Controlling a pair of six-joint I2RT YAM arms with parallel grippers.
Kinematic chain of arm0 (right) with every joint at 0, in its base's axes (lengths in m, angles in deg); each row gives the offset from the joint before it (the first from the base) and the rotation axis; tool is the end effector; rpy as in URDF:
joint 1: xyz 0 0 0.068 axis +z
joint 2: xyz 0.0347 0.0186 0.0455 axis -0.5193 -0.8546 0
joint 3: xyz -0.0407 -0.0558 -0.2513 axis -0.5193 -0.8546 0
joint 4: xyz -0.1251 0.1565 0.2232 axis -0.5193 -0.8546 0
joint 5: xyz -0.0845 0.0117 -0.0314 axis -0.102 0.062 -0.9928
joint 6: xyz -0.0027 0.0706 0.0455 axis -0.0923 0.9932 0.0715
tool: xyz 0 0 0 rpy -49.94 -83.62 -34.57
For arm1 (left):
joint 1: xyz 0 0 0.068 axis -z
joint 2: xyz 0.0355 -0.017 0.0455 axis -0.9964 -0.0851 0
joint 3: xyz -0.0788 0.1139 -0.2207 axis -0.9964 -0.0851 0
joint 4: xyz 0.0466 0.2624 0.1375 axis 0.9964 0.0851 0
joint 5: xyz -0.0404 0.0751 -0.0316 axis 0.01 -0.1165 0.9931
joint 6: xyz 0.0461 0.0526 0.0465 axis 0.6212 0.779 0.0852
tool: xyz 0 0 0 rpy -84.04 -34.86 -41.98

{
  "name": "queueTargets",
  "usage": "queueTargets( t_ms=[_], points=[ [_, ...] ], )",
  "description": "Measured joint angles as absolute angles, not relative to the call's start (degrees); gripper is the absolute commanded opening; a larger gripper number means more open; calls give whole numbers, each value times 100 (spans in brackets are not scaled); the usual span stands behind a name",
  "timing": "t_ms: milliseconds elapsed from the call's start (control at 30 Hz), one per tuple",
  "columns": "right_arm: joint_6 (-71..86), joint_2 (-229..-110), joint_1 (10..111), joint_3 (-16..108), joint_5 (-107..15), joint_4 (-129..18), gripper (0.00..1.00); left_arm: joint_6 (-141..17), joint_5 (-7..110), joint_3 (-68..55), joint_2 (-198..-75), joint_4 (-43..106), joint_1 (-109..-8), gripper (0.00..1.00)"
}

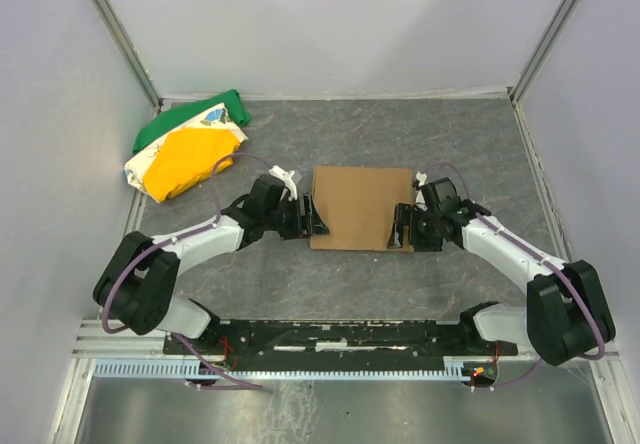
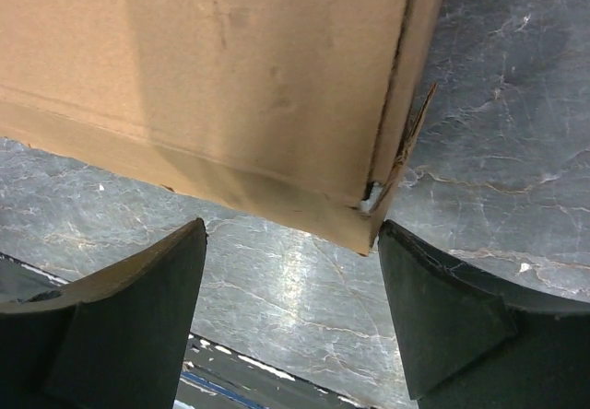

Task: Fold the paper box

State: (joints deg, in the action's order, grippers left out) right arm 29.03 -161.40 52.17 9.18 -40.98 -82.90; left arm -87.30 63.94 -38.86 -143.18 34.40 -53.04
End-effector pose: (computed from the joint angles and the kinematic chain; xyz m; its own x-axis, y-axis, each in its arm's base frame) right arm 0.2602 0.1159 0.1149 -0.9354 0.1409 -0.3242 0.0044 0.9217 0.3880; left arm 0.2748 -0.2029 0.1179 -0.8929 -0.1035 -0.4381 0.2237 0.7425 -0.6313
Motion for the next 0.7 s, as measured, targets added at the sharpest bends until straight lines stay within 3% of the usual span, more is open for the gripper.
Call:
queueTargets(
  t_ms=[700],
  points=[
    [2853, -15458, 5202, 1449, -3809, -8939, 80, -8728, 6438, -3490, -14115, 4032, -5204, 74]
  ],
)
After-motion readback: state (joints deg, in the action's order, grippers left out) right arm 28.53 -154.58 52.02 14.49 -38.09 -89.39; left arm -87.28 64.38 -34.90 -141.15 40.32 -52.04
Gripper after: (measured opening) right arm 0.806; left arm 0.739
